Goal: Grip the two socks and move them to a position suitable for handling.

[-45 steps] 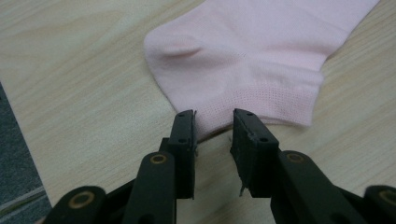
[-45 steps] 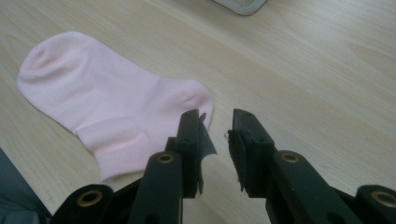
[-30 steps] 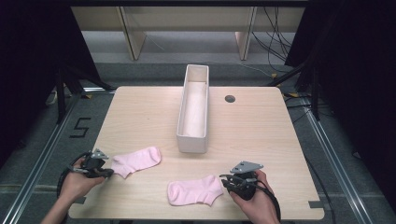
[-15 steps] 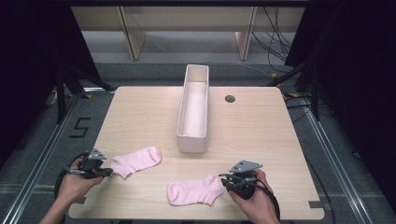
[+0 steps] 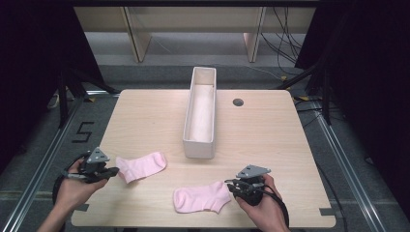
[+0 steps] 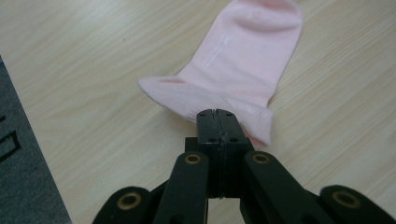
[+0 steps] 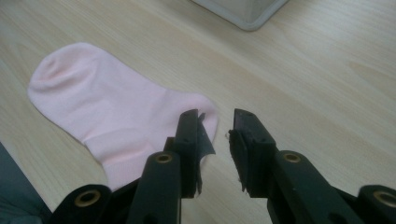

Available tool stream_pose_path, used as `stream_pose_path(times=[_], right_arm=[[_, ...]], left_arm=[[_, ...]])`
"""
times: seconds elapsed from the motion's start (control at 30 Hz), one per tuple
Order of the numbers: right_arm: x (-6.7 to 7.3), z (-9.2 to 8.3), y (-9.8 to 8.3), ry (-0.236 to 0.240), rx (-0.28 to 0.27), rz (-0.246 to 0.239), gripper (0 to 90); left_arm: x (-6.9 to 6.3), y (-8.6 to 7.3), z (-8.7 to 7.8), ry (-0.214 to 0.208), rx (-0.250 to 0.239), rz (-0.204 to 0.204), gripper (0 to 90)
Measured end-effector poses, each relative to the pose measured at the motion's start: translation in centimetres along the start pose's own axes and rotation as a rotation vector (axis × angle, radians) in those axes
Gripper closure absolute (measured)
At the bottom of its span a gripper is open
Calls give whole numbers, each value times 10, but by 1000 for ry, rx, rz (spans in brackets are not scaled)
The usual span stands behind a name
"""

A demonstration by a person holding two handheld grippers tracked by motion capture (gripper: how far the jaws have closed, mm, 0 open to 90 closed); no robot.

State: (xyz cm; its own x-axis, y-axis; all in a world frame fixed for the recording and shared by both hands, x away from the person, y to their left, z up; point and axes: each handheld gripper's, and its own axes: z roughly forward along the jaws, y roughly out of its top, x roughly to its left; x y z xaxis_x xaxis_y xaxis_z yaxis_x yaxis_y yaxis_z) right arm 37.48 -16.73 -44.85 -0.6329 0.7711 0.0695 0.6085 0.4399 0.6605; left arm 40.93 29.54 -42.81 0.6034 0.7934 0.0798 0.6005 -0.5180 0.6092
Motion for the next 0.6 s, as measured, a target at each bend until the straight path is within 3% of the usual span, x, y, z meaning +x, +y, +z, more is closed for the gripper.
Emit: stream_pose_path(times=[0.03, 0.1, 0.13, 0.2, 0.23, 0.27, 0.3, 0.47, 0.6], right_arm=[[1, -1, 2, -1, -12, 0, 719], [3, -1, 4, 6, -20, 4, 718], [2, -2, 6, 6, -29, -30, 717], [4, -3, 7, 7, -28, -4, 717], [7, -4, 11, 10, -50, -8, 716], [9, -5, 14, 15, -58, -7, 714], [9, -5, 16, 9, -73, -38, 713], [15, -6, 24, 24, -75, -19, 709], [21, -6, 33, 44, -83, -52, 708]], left_arm=[[-5, 6, -5, -7, -32, 2, 894], [-7, 9, -7, -10, -45, 9, 894], [-11, 14, -12, -14, -58, 27, 894], [-13, 17, -14, -18, -66, 33, 895], [-18, 22, -17, -32, -94, 42, 895], [-19, 24, -18, -33, -92, 53, 895], [-21, 26, -19, -30, -95, 58, 895], [-27, 33, -22, -44, -109, 76, 895], [-35, 41, -27, -52, -143, 80, 895]])
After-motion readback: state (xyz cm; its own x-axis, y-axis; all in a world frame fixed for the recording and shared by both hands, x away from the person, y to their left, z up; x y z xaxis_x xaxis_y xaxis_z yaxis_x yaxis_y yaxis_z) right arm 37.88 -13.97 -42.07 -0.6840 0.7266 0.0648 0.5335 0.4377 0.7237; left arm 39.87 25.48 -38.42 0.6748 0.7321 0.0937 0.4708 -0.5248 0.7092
